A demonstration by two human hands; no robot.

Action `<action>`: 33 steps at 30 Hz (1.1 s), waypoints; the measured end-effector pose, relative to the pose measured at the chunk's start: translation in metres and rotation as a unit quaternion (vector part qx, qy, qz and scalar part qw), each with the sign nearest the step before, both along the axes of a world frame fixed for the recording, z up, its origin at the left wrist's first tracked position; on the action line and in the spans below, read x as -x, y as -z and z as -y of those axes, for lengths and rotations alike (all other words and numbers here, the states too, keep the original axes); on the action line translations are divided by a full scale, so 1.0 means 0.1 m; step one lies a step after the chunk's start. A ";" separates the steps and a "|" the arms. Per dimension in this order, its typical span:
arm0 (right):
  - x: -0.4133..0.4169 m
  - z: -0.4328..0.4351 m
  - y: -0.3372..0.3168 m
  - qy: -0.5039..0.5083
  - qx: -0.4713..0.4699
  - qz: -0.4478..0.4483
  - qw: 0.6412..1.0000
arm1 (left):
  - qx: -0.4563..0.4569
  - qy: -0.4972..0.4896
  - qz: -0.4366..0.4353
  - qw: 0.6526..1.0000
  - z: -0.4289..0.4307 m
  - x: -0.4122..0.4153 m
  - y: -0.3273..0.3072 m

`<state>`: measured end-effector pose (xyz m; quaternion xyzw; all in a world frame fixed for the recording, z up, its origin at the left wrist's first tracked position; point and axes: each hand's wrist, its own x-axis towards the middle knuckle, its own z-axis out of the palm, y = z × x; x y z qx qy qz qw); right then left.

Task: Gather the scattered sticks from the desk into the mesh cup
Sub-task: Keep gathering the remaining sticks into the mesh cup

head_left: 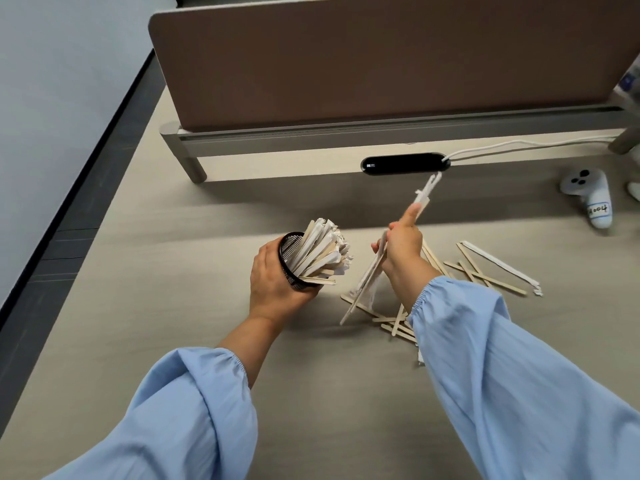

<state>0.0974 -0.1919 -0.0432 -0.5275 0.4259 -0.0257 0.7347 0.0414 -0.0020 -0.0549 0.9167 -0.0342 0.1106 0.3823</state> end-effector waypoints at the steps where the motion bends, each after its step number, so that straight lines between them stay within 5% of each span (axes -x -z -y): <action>1: 0.00 0.04 0.03 0.016 -0.033 -0.025 0.999 | -0.002 -0.002 0.000 1.000 0.00 -0.02 0.00; 7: 0.11 0.17 0.19 -0.011 -0.116 -0.054 0.992 | -0.011 -0.004 -0.018 1.000 0.02 -0.12 0.04; 18: 0.22 0.16 0.40 -0.187 0.108 -0.015 0.976 | -0.003 -0.006 -0.007 1.000 0.11 -0.10 0.03; 33: -0.01 0.08 -0.29 -0.056 0.058 0.207 0.975 | -0.004 -0.010 0.006 1.000 0.18 -0.04 0.05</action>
